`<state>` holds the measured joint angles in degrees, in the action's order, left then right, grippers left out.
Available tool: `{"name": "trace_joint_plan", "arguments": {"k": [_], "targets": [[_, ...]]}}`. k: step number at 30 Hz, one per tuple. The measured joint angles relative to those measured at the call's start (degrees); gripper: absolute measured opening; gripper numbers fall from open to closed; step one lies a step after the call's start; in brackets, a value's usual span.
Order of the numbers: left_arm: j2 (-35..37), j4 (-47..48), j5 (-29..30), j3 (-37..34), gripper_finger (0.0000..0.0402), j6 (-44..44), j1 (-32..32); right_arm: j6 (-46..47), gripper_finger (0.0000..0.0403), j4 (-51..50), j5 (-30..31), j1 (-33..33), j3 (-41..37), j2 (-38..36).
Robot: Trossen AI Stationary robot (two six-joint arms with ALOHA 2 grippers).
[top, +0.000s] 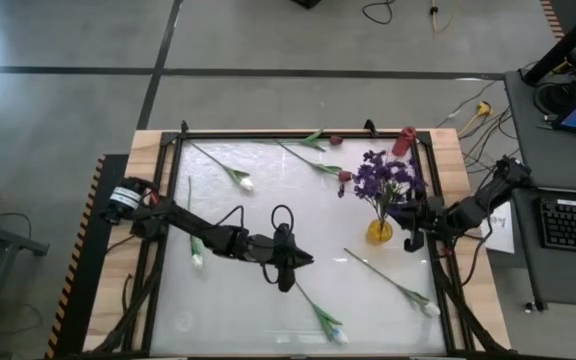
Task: Sort flowers into vase by color
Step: Put the violet flower into the yellow vase
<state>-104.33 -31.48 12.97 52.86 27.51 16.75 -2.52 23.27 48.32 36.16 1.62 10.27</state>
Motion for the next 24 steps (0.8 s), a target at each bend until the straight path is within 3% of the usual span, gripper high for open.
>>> {"name": "trace_joint_plan", "arguments": {"k": [9,19,24], "targets": [[0.00,-0.60,0.01,0.00,0.0037,-1.32,-0.90,3.10,0.0012,-2.08,5.15,0.00,-0.91,2.64],[0.00,-0.72,0.01,0.00,0.0037,-1.73,-1.34,15.23,0.0013,-10.20,5.77,0.04,-0.93,7.88],[0.00,-0.71,0.01,0.00,0.0037,-1.95,-2.19,16.22,0.0054,-11.44,5.70,0.07,-0.81,9.30]]}}
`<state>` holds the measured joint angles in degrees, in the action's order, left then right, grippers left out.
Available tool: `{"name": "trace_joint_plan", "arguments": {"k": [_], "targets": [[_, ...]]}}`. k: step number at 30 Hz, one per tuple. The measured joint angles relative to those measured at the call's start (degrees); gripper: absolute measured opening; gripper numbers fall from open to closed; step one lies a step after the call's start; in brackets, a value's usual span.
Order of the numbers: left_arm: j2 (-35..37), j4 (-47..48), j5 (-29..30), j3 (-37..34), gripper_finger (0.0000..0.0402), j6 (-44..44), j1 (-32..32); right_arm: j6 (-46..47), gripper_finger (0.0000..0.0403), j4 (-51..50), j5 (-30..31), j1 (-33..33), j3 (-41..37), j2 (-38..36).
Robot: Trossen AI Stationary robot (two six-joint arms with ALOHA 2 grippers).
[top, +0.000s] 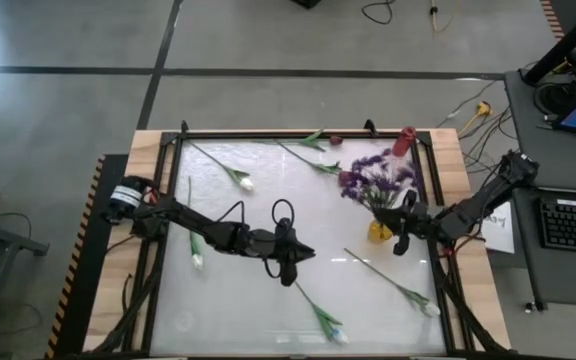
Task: Sort flowers into vase by color
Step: Put the violet flower into the yellow vase, then put the top red flower into the yellow vase
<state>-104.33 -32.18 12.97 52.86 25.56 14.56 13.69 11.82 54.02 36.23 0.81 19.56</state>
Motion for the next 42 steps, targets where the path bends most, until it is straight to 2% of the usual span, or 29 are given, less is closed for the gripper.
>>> {"name": "trace_joint_plan", "arguments": {"k": [4,10,20,27,30,35,42], "targets": [[0.00,0.04,0.00,0.00,0.0037,-0.04,-1.03,0.03,0.0111,-3.91,-0.48,0.00,3.02,0.58],[0.47,3.39,0.00,0.00,0.0051,-0.04,-3.49,5.59,0.0172,-20.29,-1.44,0.00,11.19,1.94],[6.99,18.37,0.11,0.00,0.0135,-2.59,-7.65,9.21,0.0231,-38.98,-3.45,0.00,24.52,5.65],[11.55,28.20,-0.90,0.00,0.0179,-6.45,-12.54,15.96,0.0274,-50.27,-10.29,0.00,31.45,9.16],[12.27,29.51,-1.81,0.00,0.0186,-11.04,-13.75,19.70,0.0289,-54.54,-13.27,0.00,33.47,10.63],[13.80,32.01,-2.04,0.97,0.0187,-16.16,-13.24,26.16,0.0302,-61.62,-14.85,0.01,36.64,12.77],[14.82,56.61,-5.22,8.39,0.0187,-17.64,-10.09,31.97,0.0294,-67.86,-20.58,0.02,42.19,15.92]]}}
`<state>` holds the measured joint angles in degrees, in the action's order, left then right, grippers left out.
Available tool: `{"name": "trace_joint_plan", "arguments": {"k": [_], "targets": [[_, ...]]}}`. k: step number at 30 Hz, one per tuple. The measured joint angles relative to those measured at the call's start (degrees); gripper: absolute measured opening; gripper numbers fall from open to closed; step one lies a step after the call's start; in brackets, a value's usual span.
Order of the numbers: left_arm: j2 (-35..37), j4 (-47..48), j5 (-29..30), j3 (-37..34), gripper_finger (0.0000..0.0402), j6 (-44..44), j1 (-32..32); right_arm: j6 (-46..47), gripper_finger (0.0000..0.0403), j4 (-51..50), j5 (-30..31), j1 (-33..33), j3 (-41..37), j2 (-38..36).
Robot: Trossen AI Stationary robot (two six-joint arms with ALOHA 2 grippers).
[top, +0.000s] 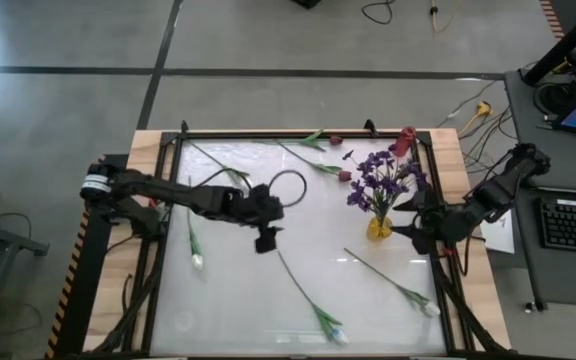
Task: Sort flowers into vase by color
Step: Put the top red flower into the yellow vase
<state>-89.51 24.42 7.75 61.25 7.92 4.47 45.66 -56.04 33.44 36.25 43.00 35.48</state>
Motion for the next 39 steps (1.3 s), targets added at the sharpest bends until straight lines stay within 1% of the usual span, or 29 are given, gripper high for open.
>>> {"name": "trace_joint_plan", "arguments": {"k": [3,8,10,11,12,14,17,20,23,25,28,31,35,39], "targets": [[-0.09,9.72,-3.81,2.87,0.0183,-1.61,2.22,2.80,0.0290,-2.91,-3.67,0.00,1.64,1.36],[-0.16,29.73,-4.41,7.46,0.0169,-3.81,4.76,8.91,0.0290,-8.65,-10.56,0.00,3.31,3.41],[-0.13,33.96,-4.54,8.85,0.0165,-4.99,4.78,10.44,0.0290,-9.41,-12.88,0.22,3.58,3.97],[-0.13,34.17,-5.47,9.23,0.0164,-5.84,4.81,11.19,0.0290,-9.79,-13.88,0.38,3.62,4.14],[-0.13,33.14,-7.01,9.52,0.0164,-6.73,4.84,12.05,0.0290,-10.07,-14.95,0.46,3.63,4.41],[-0.45,27.39,-9.38,9.94,0.0163,-8.48,5.63,14.01,0.0289,-10.09,-16.80,0.85,3.63,5.06],[-2.77,16.49,-9.66,10.51,0.0164,-11.51,7.79,17.42,0.0288,-10.17,-19.26,2.04,3.63,6.50],[-7.33,6.30,-9.85,11.89,0.0171,-11.85,8.88,20.81,0.0289,-10.18,-22.10,3.53,3.63,8.39],[-12.79,0.29,-9.87,14.85,0.0187,-12.53,8.95,24.36,0.0293,-10.24,-25.02,5.43,3.63,10.50],[-16.32,0.30,-9.90,17.43,0.0199,-14.33,7.96,26.75,0.0296,-10.16,-26.11,6.91,3.63,12.12],[-19.82,1.75,-8.15,20.58,0.0212,-17.73,4.60,29.69,0.0299,-8.75,-26.38,9.57,3.57,14.90],[-21.29,2.06,-6.99,22.47,0.0215,-20.67,-0.47,32.71,0.0299,-6.83,-26.20,12.05,3.59,17.38],[-21.49,0.81,-6.95,23.22,0.0211,-23.67,-9.19,36.26,0.0298,-2.93,-25.84,14.89,3.59,20.93],[-22.11,-0.90,-7.12,23.03,0.0210,-24.29,-18.37,38.43,0.0297,2.33,-24.39,16.49,3.59,24.40]]}}
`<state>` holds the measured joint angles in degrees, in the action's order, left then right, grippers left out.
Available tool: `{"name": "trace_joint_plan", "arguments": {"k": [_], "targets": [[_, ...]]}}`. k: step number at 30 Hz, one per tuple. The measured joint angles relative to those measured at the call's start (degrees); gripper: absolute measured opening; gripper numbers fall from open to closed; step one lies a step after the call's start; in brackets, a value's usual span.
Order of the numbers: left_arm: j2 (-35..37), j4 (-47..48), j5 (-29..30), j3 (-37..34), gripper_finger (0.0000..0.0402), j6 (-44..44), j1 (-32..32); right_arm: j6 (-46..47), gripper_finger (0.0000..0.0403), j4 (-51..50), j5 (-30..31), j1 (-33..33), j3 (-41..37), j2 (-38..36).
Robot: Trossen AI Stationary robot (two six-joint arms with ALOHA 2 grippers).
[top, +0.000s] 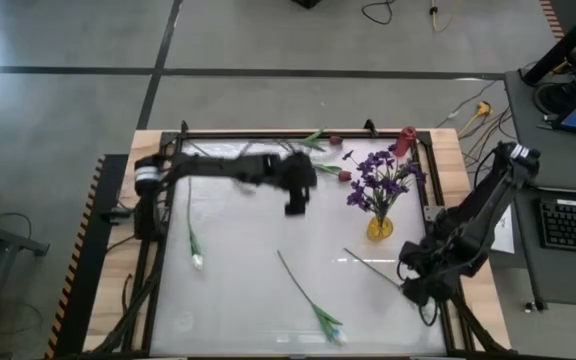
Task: Sort flowers into vase by color
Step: Put the top red flower into the yellow vase
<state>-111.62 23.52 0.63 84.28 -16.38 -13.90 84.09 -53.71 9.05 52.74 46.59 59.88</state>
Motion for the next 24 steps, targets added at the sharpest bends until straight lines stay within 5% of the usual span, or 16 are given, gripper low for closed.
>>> {"name": "trace_joint_plan", "arguments": {"k": [9,20,24], "targets": [[-11.43,1.92,-7.62,13.54,0.0210,-5.55,-9.79,0.02,0.0299,6.07,1.63,0.01,1.43,5.95],[-34.90,32.85,-7.46,50.12,0.0187,-17.60,-12.22,-0.47,0.0299,6.04,5.17,0.01,8.78,9.94],[-34.64,28.89,-8.43,46.02,0.0171,-19.50,-13.45,-1.10,0.0297,6.02,6.00,0.01,11.36,11.99]]}}
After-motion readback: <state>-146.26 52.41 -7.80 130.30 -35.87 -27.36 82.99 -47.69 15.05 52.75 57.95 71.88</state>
